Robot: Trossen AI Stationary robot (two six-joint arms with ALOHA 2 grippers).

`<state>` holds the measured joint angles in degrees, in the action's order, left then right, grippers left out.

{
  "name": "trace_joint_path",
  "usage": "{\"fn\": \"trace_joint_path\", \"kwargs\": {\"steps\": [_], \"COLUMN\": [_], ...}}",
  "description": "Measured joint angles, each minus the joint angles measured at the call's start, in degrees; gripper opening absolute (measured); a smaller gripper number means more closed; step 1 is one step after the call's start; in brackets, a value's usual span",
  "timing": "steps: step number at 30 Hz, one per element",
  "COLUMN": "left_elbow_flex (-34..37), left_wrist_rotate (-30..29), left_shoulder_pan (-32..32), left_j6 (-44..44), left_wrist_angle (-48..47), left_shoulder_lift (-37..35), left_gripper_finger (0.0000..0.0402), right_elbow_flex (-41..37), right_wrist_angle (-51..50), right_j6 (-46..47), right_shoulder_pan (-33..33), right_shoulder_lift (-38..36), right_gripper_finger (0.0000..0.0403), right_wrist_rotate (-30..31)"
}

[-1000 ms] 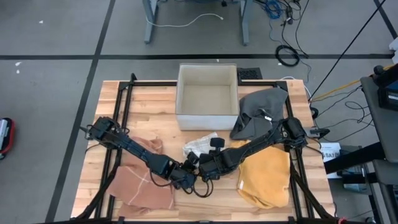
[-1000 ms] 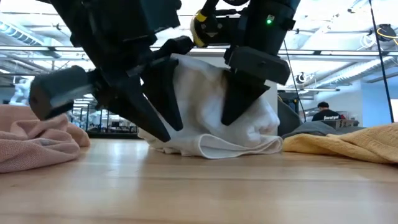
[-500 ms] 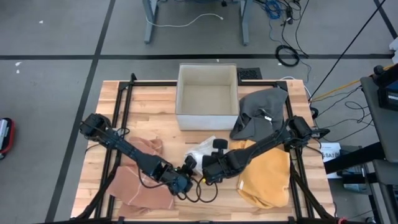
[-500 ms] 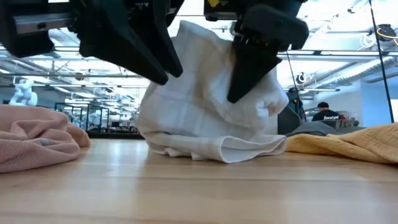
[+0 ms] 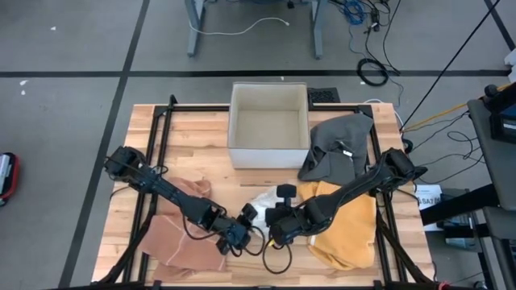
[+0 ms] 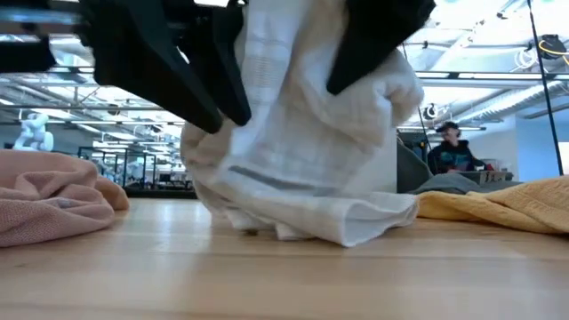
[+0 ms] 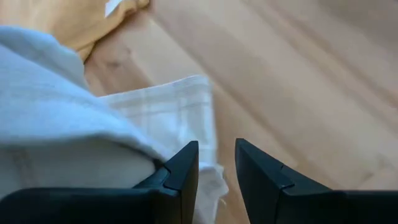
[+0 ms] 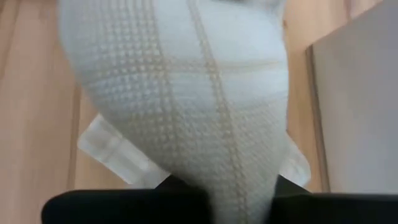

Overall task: Fold towel
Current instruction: Fold the white patterned towel

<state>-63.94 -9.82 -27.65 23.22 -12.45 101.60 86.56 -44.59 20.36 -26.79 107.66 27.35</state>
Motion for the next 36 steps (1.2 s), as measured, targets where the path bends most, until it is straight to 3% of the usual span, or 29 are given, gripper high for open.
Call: {"fn": "trace_joint_path", "kwargs": {"steps": [8,16,21,26,31,36], "left_elbow_flex": [0.0,0.1,0.1,0.1,0.7,5.8], "left_wrist_rotate": [-12.1,-12.2,-11.7,-10.2,-16.5,-17.9], "left_shoulder_pan": [3.0,1.9,-0.6,-3.2,-4.9,-4.3], "left_j6": [-2.1,-3.4,-2.9,-2.0,3.0,3.2], "left_wrist_angle": [-9.2,-12.5,-12.2,-5.4,1.0,11.0], "left_shoulder_lift": [0.5,0.5,0.5,0.8,2.3,2.4], "left_gripper_finger": [0.011,0.011,0.011,0.011,0.011,0.011], "right_elbow_flex": [-2.2,-11.8,-12.2,-12.2,-12.2,-12.2], "right_wrist_angle": [3.7,12.5,13.4,13.3,13.9,14.1], "right_j6": [-2.7,-2.8,-3.6,-8.1,-12.0,-13.8], "right_shoulder_pan": [2.0,4.9,5.9,7.1,9.4,11.2], "right_shoulder_lift": [-0.5,-0.4,-1.0,-4.7,-7.5,-7.9], "right_gripper_finger": [0.0022,0.0022,0.0022,0.0022,0.0022,0.0022], "right_wrist_rotate": [-2.1,-9.4,-11.2,-11.3,-14.6,-16.5]}}
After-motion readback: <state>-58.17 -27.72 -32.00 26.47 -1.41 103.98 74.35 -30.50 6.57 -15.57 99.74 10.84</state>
